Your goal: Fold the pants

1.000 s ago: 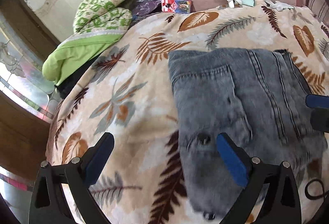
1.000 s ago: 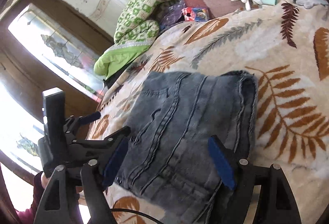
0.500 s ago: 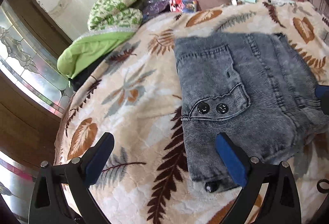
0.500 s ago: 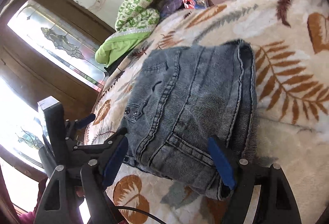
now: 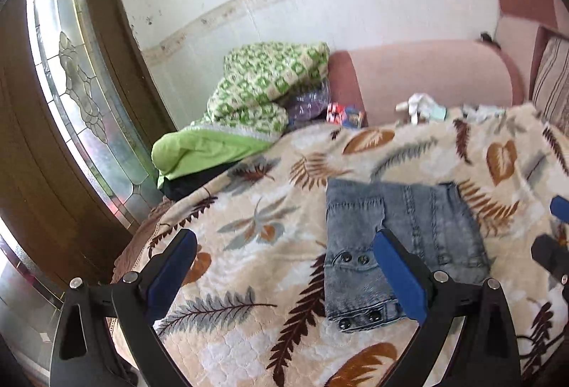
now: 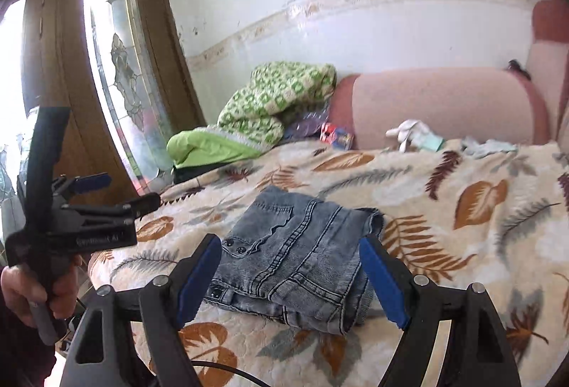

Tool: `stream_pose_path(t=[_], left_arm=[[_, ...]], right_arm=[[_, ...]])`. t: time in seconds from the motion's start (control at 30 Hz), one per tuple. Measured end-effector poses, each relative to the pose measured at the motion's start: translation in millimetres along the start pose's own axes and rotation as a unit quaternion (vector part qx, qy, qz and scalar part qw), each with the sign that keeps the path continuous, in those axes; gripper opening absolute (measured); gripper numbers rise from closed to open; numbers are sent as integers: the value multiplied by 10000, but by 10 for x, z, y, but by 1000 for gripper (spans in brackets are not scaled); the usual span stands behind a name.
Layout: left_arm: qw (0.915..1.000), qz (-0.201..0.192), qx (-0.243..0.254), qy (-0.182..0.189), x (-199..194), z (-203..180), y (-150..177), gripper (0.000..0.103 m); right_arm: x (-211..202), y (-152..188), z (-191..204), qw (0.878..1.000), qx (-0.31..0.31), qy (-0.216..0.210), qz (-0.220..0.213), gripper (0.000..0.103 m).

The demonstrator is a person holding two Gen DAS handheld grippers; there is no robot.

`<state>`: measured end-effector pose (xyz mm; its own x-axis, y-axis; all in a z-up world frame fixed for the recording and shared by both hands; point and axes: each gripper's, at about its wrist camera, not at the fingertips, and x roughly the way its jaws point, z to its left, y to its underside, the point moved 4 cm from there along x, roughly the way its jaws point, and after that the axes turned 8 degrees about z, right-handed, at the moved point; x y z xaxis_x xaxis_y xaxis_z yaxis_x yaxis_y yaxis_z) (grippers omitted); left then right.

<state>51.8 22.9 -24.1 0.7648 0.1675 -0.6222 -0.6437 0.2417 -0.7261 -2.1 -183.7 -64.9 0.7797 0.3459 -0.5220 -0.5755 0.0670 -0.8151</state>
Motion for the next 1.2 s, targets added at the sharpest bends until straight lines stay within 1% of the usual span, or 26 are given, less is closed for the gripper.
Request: stream_pose_path(t=[0.1, 0.17, 0.3, 0.37, 0.43, 0.63, 0.83, 1.2], left_arm=[[9994, -258, -185, 119, -218, 76, -42, 100], [9987, -387, -292, 166, -337, 142, -52, 102], [9973, -565, -455, 128, -522, 263, -42, 103], [9964, -679, -503, 23, -605, 324, -32, 103], [9957, -765, -527, 45, -683, 381, -18, 103], [9943, -826, -654, 172, -805, 544, 45, 103], [9927, -739, -891, 335, -798, 738, 111, 103], [9898, -823, -1130, 268, -895, 1088, 245, 103]], right_arm=[[-295, -37, 91, 9990, -158, 279, -306, 83], [-506, -62, 162, 9973, -264, 436, -521, 83], [-829, -125, 281, 9943, -354, 568, -826, 84], [-938, -172, 352, 9931, -397, 616, -914, 85], [-1010, -209, 421, 9926, -424, 636, -946, 85], [-1078, -259, 643, 9909, -554, 655, -1034, 85], [-1021, -263, 812, 9903, -696, 701, -977, 85], [-820, -231, 1155, 9903, -1017, 673, -661, 85]])
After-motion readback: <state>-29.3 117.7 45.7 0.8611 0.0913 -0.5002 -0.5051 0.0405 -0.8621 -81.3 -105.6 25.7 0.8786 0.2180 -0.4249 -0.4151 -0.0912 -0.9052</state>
